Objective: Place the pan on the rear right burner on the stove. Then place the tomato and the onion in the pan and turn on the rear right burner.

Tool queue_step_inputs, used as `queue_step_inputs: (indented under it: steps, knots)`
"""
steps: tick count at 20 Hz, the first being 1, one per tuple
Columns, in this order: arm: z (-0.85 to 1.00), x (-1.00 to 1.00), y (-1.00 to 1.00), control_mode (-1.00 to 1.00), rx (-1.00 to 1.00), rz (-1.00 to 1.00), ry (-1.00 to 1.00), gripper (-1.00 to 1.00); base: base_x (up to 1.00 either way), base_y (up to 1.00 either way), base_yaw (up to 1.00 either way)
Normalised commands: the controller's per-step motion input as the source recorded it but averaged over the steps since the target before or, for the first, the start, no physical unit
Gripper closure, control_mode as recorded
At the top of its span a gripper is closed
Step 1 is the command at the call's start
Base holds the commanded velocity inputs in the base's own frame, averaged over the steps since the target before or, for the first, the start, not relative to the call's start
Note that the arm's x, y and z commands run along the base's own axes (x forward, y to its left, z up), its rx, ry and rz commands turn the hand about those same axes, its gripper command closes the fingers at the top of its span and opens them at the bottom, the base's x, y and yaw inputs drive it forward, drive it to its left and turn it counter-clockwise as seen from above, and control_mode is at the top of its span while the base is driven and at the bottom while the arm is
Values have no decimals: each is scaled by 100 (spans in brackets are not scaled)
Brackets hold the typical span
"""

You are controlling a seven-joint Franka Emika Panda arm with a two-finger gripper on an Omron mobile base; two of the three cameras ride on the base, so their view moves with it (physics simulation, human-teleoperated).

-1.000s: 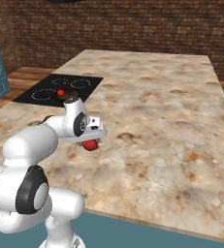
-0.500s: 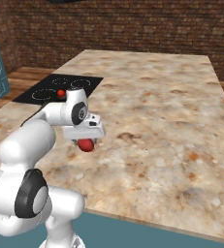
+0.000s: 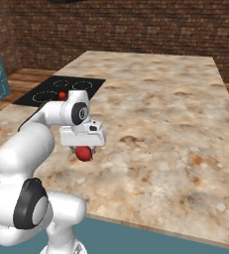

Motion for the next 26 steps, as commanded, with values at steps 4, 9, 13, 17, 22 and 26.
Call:
queue_step_inputs:
  steps: [4,9,13,17,22,26]
  knots:
    - [0,-58,0,-100,0,0,5,100,0,0,0]
    - [0,-49,1,-100,0,0,1,100,0,0,0]
    - [3,-45,6,-100,-1,0,-8,100,0,0,0]
    - [0,0,0,100,0,0,0,100,-49,18,0]
    - [0,0,0,100,0,0,0,100,-98,41,0]
    - [0,0,0,100,0,0,0,100,-76,53,0]
